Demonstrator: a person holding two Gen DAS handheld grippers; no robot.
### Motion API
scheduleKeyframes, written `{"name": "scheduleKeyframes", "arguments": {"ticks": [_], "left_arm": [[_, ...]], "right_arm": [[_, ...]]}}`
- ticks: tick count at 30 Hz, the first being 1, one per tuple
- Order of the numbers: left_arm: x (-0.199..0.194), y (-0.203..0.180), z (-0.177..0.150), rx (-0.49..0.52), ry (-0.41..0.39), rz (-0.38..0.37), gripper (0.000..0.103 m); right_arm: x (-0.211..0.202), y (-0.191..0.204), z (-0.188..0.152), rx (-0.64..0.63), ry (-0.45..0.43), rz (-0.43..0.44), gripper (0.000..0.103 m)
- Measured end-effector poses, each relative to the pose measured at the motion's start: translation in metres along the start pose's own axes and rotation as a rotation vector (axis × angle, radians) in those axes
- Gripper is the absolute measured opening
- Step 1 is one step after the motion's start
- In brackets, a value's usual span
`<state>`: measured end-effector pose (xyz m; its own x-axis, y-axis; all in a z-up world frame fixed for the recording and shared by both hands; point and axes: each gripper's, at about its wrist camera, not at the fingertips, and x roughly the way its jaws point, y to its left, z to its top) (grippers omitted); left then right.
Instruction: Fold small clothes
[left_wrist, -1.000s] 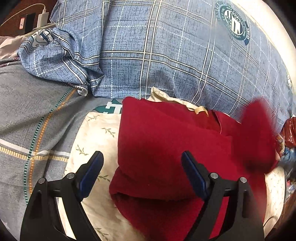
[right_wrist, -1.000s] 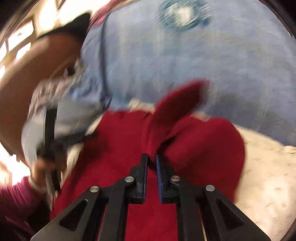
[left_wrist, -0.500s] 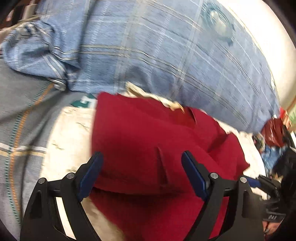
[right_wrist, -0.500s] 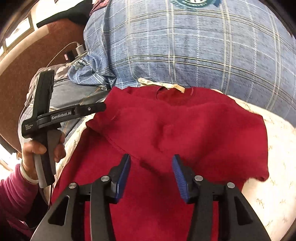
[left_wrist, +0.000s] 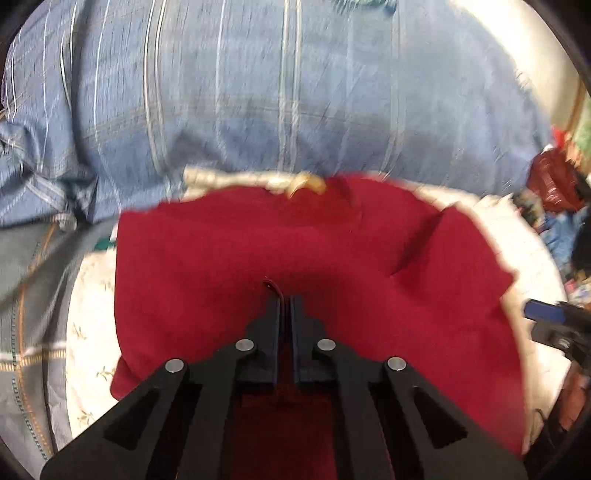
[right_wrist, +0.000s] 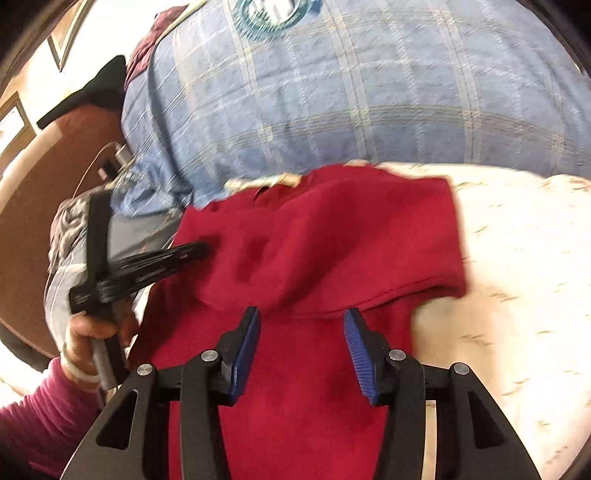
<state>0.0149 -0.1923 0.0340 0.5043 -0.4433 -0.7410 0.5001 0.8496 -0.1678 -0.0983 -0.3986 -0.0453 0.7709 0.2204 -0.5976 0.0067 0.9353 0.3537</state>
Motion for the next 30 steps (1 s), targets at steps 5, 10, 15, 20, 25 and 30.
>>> {"name": "scheduleKeyframes", "arguments": {"ticks": [5,10,15,20,25,30], "left_arm": [[-0.05,0.018,0.019,-0.048,-0.152,-0.033,0.003],[-0.02,0.037,0.012,-0.099,-0.089,0.039,0.003],[0.001,0.046,0.004,-0.133,-0.044,0.075,0.003],[-0.022,0.048,0.01,-0.117,-0.143,0.07,0.003],[0.02,0.05,-0.002,-0.106,0.042,0.174,0.004],[0.023,0.059,-0.006,-0.157,0.055,0.167,0.015]], "right_arm": [[-0.022,-0.025,0.016,0.066,-0.121,-0.111,0.072],[0.0,-0.058,0.039,0.142,-0.092,-0.184,0.072],[0.049,-0.086,0.053,0.218,0.024,-0.195,0.062],[0.041,-0.065,0.054,0.085,-0.053,-0.259,0.018],[0.058,-0.06,0.041,0.029,0.003,-0.338,0.02],[0.032,-0.064,0.049,0.118,-0.052,-0.339,0.033]]}}
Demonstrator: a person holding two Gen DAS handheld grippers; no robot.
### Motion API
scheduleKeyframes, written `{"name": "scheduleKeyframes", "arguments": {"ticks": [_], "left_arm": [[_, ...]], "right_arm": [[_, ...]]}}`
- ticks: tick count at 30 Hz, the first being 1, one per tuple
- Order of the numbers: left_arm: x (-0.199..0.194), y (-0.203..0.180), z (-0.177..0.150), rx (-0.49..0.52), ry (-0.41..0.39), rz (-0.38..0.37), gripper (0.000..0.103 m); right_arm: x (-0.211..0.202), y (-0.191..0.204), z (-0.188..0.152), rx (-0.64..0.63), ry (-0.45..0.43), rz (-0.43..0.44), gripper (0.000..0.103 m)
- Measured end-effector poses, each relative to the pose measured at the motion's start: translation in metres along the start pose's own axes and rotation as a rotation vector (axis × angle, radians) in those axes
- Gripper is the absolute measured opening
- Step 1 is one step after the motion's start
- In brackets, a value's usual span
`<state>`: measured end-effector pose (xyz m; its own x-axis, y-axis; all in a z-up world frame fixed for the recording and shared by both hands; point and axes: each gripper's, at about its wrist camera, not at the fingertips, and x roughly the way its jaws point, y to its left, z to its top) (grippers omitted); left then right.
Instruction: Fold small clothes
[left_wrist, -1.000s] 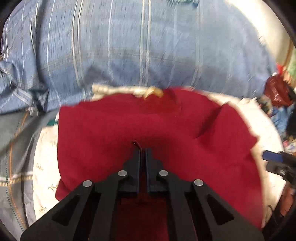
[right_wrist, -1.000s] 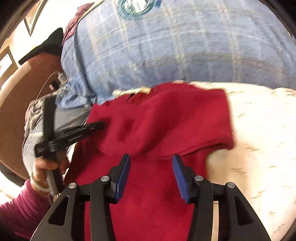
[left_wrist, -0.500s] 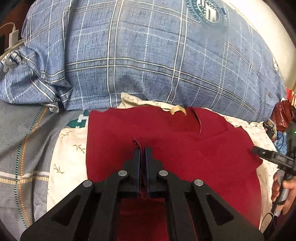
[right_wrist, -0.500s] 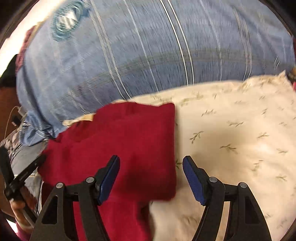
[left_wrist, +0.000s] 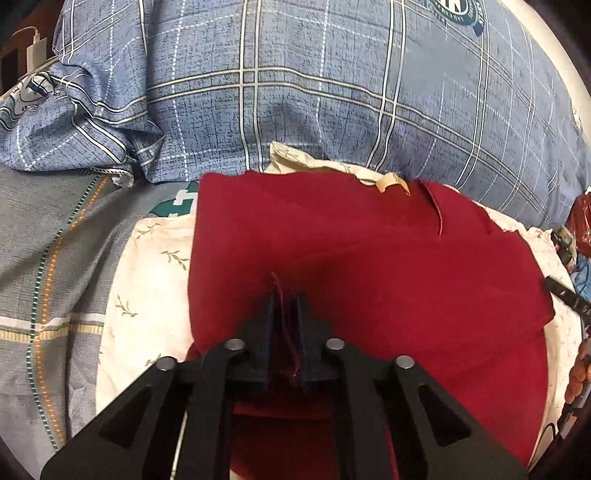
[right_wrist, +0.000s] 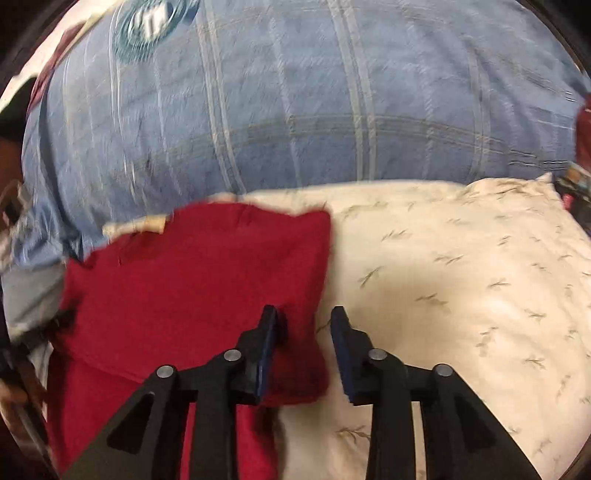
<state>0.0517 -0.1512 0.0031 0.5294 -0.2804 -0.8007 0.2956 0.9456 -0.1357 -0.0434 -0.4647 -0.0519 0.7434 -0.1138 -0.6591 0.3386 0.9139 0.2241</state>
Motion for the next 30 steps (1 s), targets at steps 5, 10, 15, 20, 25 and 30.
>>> {"name": "scheduleKeyframes", "arguments": {"ticks": [5,10,15,20,25,30], "left_arm": [[0.002,0.006,-0.001,-0.026,-0.005,0.005,0.031],[0.002,0.002,-0.002,-0.01,-0.016,0.021,0.052],[0.005,0.001,-0.003,0.008,-0.02,0.045,0.059],[0.004,0.005,-0.002,0.0,-0.017,0.041,0.062],[0.005,0.004,-0.004,0.006,-0.025,0.059,0.065],[0.005,0.003,-0.006,0.014,-0.037,0.081,0.072]], "right_arm": [[-0.005,0.034,0.016,-0.048,0.001,0.224,0.031],[0.059,0.073,0.027,-0.134,0.081,0.167,0.026],[0.099,0.068,0.039,-0.078,0.088,0.12,0.019],[0.058,0.057,0.032,-0.07,0.069,0.139,0.026],[0.019,0.031,0.002,-0.106,0.051,0.085,0.03],[0.024,0.017,-0.012,-0.133,0.062,0.03,0.027]]}}
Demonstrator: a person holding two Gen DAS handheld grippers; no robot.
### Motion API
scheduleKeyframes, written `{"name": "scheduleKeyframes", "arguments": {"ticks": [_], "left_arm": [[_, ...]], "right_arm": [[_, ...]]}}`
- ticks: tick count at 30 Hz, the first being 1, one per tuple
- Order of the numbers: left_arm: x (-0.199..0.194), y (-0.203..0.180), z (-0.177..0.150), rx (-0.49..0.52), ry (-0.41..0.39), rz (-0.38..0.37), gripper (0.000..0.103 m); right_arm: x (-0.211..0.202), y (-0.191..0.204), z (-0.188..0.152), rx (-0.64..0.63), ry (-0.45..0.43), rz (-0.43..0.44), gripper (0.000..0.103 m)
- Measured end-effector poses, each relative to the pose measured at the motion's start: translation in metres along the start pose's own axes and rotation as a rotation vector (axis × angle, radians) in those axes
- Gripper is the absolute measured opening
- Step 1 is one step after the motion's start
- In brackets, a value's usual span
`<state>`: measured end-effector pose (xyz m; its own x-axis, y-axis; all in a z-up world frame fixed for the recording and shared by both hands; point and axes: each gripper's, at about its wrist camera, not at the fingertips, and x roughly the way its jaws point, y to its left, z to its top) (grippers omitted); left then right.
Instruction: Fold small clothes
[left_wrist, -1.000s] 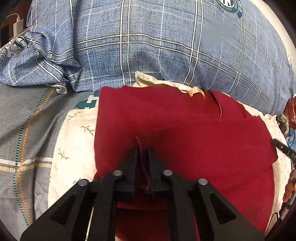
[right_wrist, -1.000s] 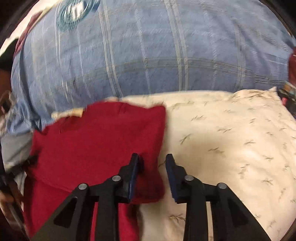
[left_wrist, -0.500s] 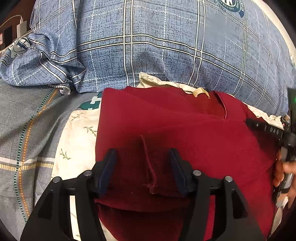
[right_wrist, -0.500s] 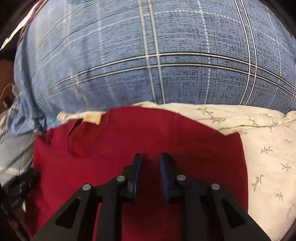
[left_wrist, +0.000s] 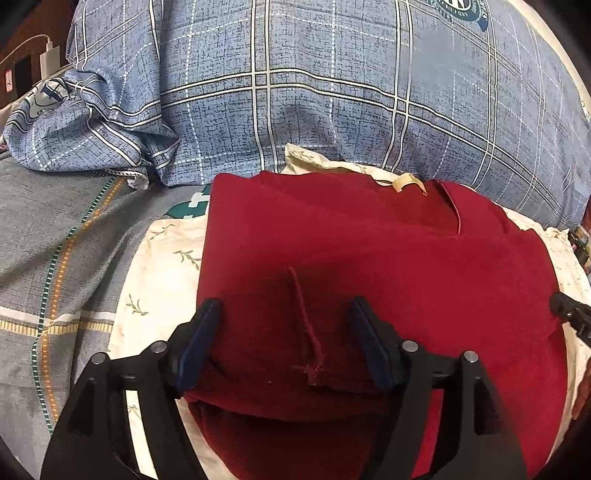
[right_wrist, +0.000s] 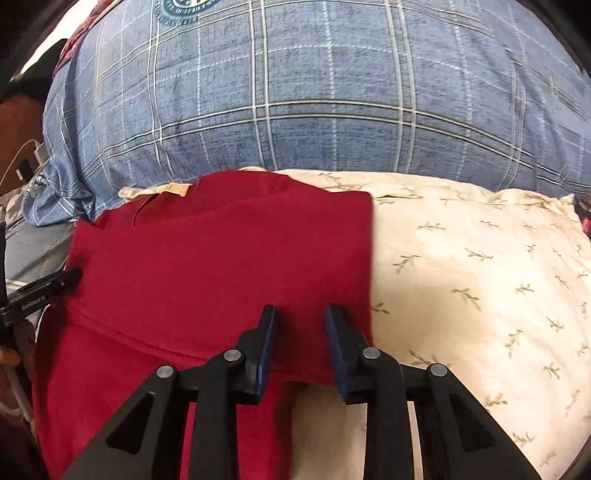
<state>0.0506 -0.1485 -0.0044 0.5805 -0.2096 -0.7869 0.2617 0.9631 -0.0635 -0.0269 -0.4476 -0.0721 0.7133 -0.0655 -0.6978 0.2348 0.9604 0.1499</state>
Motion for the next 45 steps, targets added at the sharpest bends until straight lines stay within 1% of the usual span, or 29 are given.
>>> {"name": "scheduleKeyframes", "arguments": {"ticks": [1,2,3,6,7,8,9,10,12,15,18,21,24,26,27,28,29,30,31,32,33,34,36,38,41,43,45], "left_arm": [[-0.002,0.001,0.0,-0.002,0.002,-0.003,0.072],[-0.004,0.003,-0.001,-0.004,0.004,-0.005,0.072],[-0.007,0.004,-0.001,-0.006,0.007,-0.006,0.072],[-0.016,0.012,-0.005,-0.026,0.019,-0.014,0.072],[-0.02,0.016,-0.007,-0.04,0.024,-0.024,0.072],[-0.024,0.02,-0.01,-0.057,0.028,-0.037,0.072],[-0.031,0.025,-0.013,-0.074,0.032,-0.053,0.072],[-0.038,0.028,-0.017,-0.081,0.033,-0.06,0.072],[-0.056,0.034,-0.025,-0.077,0.025,-0.055,0.072],[-0.075,0.038,-0.044,-0.058,0.024,-0.07,0.072],[-0.083,0.042,-0.069,-0.071,0.066,-0.095,0.073],[-0.087,0.044,-0.09,-0.091,0.121,-0.134,0.073],[-0.098,0.044,-0.105,-0.095,0.122,-0.146,0.073],[-0.101,0.041,-0.114,-0.081,0.138,-0.153,0.073],[-0.099,0.04,-0.118,-0.08,0.148,-0.157,0.07],[-0.096,0.039,-0.121,-0.081,0.162,-0.163,0.065],[-0.096,0.037,-0.124,-0.067,0.16,-0.152,0.058],[-0.098,0.032,-0.125,-0.038,0.142,-0.139,0.046],[-0.099,0.029,-0.125,-0.022,0.145,-0.15,0.036],[-0.1,0.028,-0.124,-0.024,0.148,-0.161,0.019],[-0.102,0.028,-0.124,-0.028,0.146,-0.159,0.009],[-0.103,0.029,-0.125,-0.03,0.146,-0.158,0.005],[-0.111,0.034,-0.13,-0.046,0.143,-0.159,0.005],[-0.121,0.042,-0.138,-0.06,0.132,-0.144,0.005],[-0.13,0.05,-0.148,-0.072,0.127,-0.138,0.004],[-0.129,0.049,-0.152,-0.058,0.125,-0.111,0.003],[-0.127,0.049,-0.153,-0.07,0.127,-0.108,0.003]], "right_arm": [[-0.005,0.001,0.002,0.009,-0.001,-0.002,0.031],[-0.012,0.001,0.003,0.019,-0.012,0.005,0.03],[-0.02,0.001,0.004,0.028,-0.029,0.008,0.032],[-0.025,-0.001,0.002,0.011,-0.044,-0.016,0.041],[-0.015,0.0,0.0,0.006,-0.016,-0.039,0.042],[-0.003,-0.002,-0.003,0.002,0.043,-0.053,0.043],[0.001,-0.003,-0.005,0.003,0.054,-0.053,0.043],[-0.008,-0.005,-0.006,0.01,0.026,-0.046,0.043],[-0.023,-0.005,-0.007,0.031,0.015,-0.005,0.044],[-0.047,-0.006,-0.018,0.072,0.022,0.1,0.052],[-0.061,0.013,-0.038,0.025,0.06,0.202,0.053],[-0.075,0.034,-0.057,-0.023,0.057,0.266,0.054],[-0.077,0.054,-0.068,-0.047,0.053,0.295,0.055],[-0.08,0.058,-0.076,-0.055,0.05,0.298,0.055],[-0.081,0.059,-0.079,-0.05,0.051,0.301,0.055],[-0.081,0.059,-0.081,-0.04,0.054,0.306,0.055],[-0.081,0.057,-0.082,-0.028,0.06,0.31,0.055],[-0.08,0.055,-0.083,-0.014,0.069,0.31,0.055],[-0.078,0.055,-0.082,0.0,0.076,0.306,0.055],[-0.081,0.054,-0.083,0.008,0.076,0.306,0.055],[-0.084,0.053,-0.083,0.012,0.07,0.311,0.055],[-0.087,0.051,-0.082,0.012,0.062,0.312,0.055],[-0.094,0.049,-0.082,0.009,0.043,0.309,0.055],[-0.1,0.046,-0.084,0.008,0.029,0.307,0.055],[-0.103,0.037,-0.088,0.02,0.021,0.298,0.058],[-0.099,0.031,-0.09,0.032,0.036,0.277,0.059],[-0.091,0.024,-0.091,0.051,0.061,0.226,0.059]]}}
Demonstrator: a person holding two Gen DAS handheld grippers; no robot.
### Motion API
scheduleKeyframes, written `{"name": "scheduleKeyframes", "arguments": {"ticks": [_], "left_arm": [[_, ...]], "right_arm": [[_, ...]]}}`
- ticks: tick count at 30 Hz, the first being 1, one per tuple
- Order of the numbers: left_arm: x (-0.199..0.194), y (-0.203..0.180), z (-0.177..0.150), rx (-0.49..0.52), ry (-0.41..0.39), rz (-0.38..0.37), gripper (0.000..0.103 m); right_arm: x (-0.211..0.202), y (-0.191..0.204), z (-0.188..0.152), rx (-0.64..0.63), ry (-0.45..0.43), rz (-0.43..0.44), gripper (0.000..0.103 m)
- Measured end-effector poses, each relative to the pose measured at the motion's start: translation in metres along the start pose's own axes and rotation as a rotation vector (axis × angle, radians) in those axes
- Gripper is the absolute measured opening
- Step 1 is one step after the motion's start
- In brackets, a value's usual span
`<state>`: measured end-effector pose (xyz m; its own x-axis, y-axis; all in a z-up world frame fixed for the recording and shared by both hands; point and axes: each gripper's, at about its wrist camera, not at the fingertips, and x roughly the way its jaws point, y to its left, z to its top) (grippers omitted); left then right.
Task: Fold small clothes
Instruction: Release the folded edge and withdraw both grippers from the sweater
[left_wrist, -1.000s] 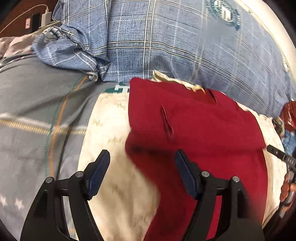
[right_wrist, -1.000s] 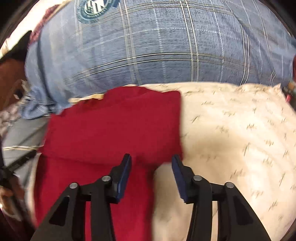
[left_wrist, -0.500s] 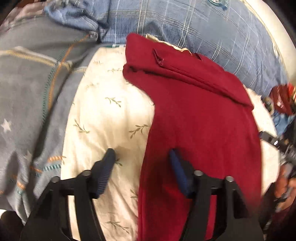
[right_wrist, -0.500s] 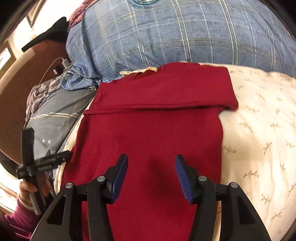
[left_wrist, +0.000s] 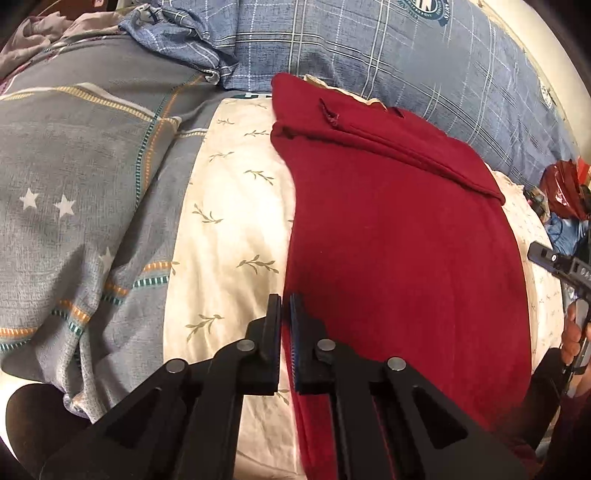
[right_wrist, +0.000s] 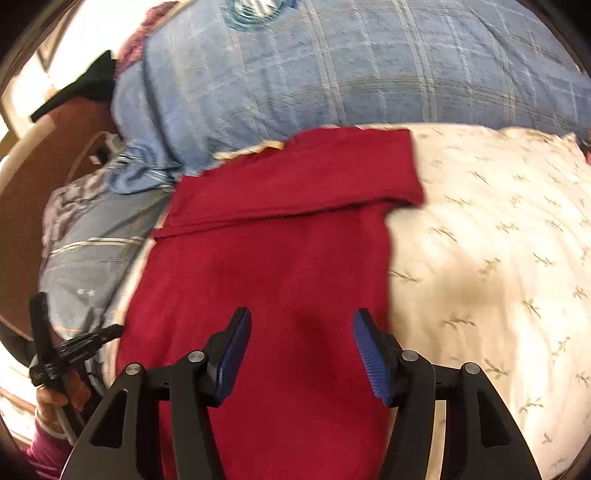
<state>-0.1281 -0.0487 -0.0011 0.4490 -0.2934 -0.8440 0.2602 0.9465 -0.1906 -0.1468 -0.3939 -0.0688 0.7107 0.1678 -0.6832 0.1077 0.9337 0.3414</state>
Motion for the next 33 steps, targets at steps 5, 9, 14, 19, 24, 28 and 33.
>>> {"name": "scheduleKeyframes", "arguments": {"ticks": [5,9,14,19,24,28,33], "left_arm": [[0.0,0.001,-0.001,-0.021,-0.004,0.012,0.005],[0.001,0.001,-0.001,-0.023,-0.003,0.025,0.009],[0.003,0.0,-0.002,-0.019,-0.003,0.035,0.012],[0.004,0.0,-0.002,-0.016,-0.004,0.043,0.014],[0.006,0.002,-0.003,-0.019,-0.004,0.041,0.017],[0.006,0.002,-0.004,-0.021,-0.008,0.047,0.021],[0.006,0.002,-0.005,-0.019,-0.014,0.055,0.023]], "right_arm": [[0.004,-0.019,-0.006,0.045,0.002,-0.132,0.064],[0.016,-0.03,-0.012,0.054,0.054,-0.199,0.067],[0.016,-0.028,-0.017,0.021,0.009,-0.192,0.042],[0.013,-0.02,-0.019,-0.03,-0.014,-0.176,0.007],[0.003,-0.024,-0.018,-0.011,-0.031,-0.149,0.007],[0.001,-0.023,-0.02,-0.011,-0.033,-0.13,0.015],[0.007,-0.039,-0.024,0.152,-0.026,-0.061,0.06]]}}
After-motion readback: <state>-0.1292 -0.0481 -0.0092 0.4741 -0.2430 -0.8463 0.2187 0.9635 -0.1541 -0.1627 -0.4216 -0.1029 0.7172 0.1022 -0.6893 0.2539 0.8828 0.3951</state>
